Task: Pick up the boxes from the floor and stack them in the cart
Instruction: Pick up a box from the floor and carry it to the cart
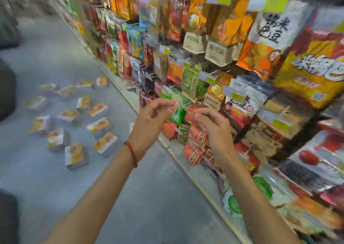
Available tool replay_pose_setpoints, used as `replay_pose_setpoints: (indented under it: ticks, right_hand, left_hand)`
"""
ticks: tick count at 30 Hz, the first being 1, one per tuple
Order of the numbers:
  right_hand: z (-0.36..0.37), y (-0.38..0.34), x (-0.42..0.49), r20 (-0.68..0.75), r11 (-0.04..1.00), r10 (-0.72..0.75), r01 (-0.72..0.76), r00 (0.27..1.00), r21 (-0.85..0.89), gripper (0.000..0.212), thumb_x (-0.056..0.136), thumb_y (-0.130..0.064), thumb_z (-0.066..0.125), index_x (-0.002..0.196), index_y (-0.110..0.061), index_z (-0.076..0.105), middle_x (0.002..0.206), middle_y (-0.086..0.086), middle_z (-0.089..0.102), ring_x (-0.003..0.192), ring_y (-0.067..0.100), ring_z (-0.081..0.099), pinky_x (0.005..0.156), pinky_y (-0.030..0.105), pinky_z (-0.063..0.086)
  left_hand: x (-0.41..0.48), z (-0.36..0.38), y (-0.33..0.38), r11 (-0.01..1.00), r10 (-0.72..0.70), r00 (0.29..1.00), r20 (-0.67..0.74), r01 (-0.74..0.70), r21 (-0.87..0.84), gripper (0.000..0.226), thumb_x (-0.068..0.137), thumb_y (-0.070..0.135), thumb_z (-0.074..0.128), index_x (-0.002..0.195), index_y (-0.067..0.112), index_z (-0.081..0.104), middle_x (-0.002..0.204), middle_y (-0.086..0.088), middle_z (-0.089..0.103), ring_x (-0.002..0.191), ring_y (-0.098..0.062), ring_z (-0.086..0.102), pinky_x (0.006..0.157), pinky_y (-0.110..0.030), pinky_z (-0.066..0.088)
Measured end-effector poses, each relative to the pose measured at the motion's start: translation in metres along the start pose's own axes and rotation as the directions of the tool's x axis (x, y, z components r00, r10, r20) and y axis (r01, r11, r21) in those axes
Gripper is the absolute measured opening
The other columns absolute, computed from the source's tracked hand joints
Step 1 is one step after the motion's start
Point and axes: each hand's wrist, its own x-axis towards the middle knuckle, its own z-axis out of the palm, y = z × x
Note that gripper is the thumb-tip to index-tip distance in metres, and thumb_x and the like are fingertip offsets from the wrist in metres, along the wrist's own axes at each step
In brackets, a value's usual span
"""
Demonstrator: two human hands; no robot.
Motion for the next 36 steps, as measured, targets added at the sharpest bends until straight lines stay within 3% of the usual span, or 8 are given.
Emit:
replay_pose_setpoints:
  ticks: [3,6,9,15,20,25,31,36]
  right_hand:
    - [0.043,0.019,0.036,0.055,0.997,0.079,-0.078,0.995,-0.009,0.011,0.097,-0.007,0.064,0.095,0.001,0.071,0.075,-0.009,0.065,0.068,0.003,0.057,0.066,0.017,0.045]
    - [0.088,0.040,0.080,0.124,0.986,0.165,-0.165,0.978,-0.010,0.012,0.097,-0.010,0.065,0.088,-0.013,0.072,0.081,-0.009,0.070,0.082,0.012,0.061,0.076,0.029,0.048]
    - [0.130,0.064,0.129,0.165,0.978,0.210,-0.208,0.964,-0.028,0.007,0.096,-0.011,0.067,0.096,-0.011,0.074,0.090,0.002,0.073,0.087,0.015,0.067,0.085,0.036,0.053]
    - [0.203,0.121,0.238,0.323,0.951,0.304,-0.303,0.896,-0.053,0.008,0.095,-0.013,0.068,0.100,-0.014,0.074,0.108,0.013,0.075,0.087,0.010,0.070,0.080,0.024,0.053]
    - [0.264,0.156,0.324,0.395,0.910,0.406,-0.406,0.824,-0.089,0.008,0.095,-0.010,0.066,0.097,-0.015,0.073,0.095,0.003,0.073,0.079,0.005,0.069,0.077,0.022,0.053]
    - [0.314,0.193,0.386,0.453,0.874,0.473,-0.467,0.756,-0.134,0.008,0.093,-0.009,0.066,0.098,-0.010,0.073,0.101,0.012,0.073,0.082,0.012,0.067,0.077,0.024,0.053]
    - [0.375,0.248,0.451,0.401,0.829,0.552,-0.534,0.731,-0.168,0.011,0.094,-0.008,0.067,0.090,-0.016,0.073,0.100,0.013,0.074,0.080,0.015,0.067,0.071,0.022,0.053]
    - [0.430,0.306,0.505,0.268,0.764,0.644,-0.624,0.717,-0.165,0.011,0.094,-0.007,0.066,0.090,-0.015,0.073,0.097,0.013,0.071,0.084,0.020,0.067,0.066,0.020,0.055]
  left_hand:
    - [0.032,-0.042,-0.015,0.998,-0.050,0.998,-0.048,0.048,-0.036,0.015,0.093,0.009,0.063,0.102,0.021,0.068,0.112,-0.008,0.071,0.096,-0.019,0.065,0.074,-0.018,0.052]
    - [0.067,-0.084,-0.036,0.994,-0.106,0.988,-0.111,0.105,-0.009,0.019,0.086,0.020,0.061,0.102,0.028,0.070,0.106,0.003,0.072,0.095,-0.010,0.065,0.080,-0.023,0.051]
    - [0.106,-0.118,-0.059,0.988,-0.152,0.974,-0.169,0.153,-0.005,0.023,0.096,0.005,0.057,0.107,0.020,0.070,0.105,0.008,0.073,0.097,-0.010,0.064,0.082,-0.023,0.050]
    - [0.199,-0.178,-0.112,0.962,-0.242,0.911,-0.335,0.270,0.039,0.028,0.095,-0.002,0.054,0.107,0.018,0.068,0.104,0.004,0.071,0.103,-0.020,0.066,0.085,-0.034,0.051]
    - [0.266,-0.220,-0.146,0.940,-0.315,0.840,-0.441,0.342,-0.020,0.026,0.094,-0.001,0.056,0.108,0.016,0.069,0.105,0.003,0.072,0.097,-0.016,0.066,0.092,-0.045,0.052]
    - [0.317,-0.261,-0.179,0.909,-0.392,0.762,-0.516,0.408,-0.088,0.027,0.094,-0.002,0.055,0.101,0.020,0.069,0.113,-0.008,0.071,0.102,-0.023,0.066,0.086,-0.036,0.048]
    - [0.390,-0.318,-0.240,0.871,-0.472,0.750,-0.463,0.477,-0.116,0.027,0.095,-0.002,0.053,0.097,0.021,0.069,0.097,0.005,0.068,0.091,-0.014,0.062,0.083,-0.032,0.047]
    - [0.462,-0.378,-0.313,0.823,-0.555,0.741,-0.377,0.555,-0.120,0.024,0.095,-0.002,0.053,0.102,0.015,0.069,0.099,0.002,0.067,0.089,-0.015,0.061,0.086,-0.038,0.050]
